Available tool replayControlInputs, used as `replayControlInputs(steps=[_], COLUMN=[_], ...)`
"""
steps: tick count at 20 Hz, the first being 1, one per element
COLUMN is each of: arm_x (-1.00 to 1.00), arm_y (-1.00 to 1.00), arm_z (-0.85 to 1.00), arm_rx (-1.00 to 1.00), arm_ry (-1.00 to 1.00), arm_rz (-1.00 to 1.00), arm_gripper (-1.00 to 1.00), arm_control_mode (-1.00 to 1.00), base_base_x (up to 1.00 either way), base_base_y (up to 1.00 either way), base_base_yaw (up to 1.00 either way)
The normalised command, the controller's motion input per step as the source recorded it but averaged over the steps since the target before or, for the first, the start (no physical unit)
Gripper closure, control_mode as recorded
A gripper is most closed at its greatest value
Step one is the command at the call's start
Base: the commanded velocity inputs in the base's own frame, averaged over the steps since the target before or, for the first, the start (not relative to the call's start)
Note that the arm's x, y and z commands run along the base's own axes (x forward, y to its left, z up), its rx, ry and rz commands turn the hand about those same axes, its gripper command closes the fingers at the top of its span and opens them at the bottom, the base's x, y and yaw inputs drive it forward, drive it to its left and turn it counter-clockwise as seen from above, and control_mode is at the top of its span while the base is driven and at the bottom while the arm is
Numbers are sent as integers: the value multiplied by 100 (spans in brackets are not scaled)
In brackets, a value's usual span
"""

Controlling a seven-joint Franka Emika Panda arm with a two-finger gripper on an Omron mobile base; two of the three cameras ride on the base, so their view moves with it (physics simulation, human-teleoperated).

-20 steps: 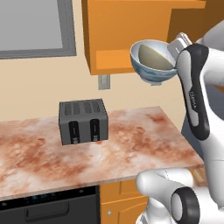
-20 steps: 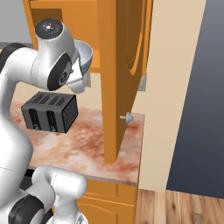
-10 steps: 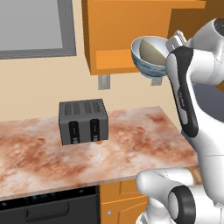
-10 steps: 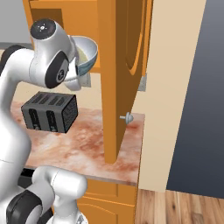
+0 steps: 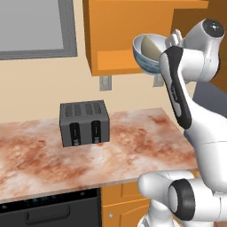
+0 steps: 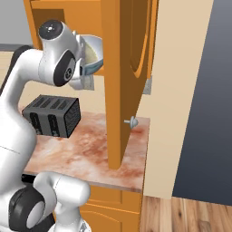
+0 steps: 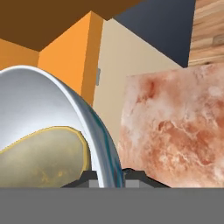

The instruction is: Pick up the bowls on the counter and stack them on top of one another in the open cabinet. Place the smaller bowl on top of the larger bowl.

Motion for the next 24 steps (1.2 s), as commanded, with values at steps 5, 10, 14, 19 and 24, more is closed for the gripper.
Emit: replayControlInputs(steps=[5,10,14,19,24], arm_x=[36,40,37,30,26], arm_y=[0,0,0,0,0], arm_z=[2,1,4,10,5], arm_rx=[10,9,7,5,3], arm_ry=[0,1,1,3,4], arm_rz=[-8,-7,-7,-5,-4], arm_gripper=[100,100,100,100,100], arm_control_mode=[-100,-100,-100,-100,-100], base_base_x=[0,0,0,0,0], base_base_y=[0,0,0,0,0], base_base_yaw=[0,0,0,0,0])
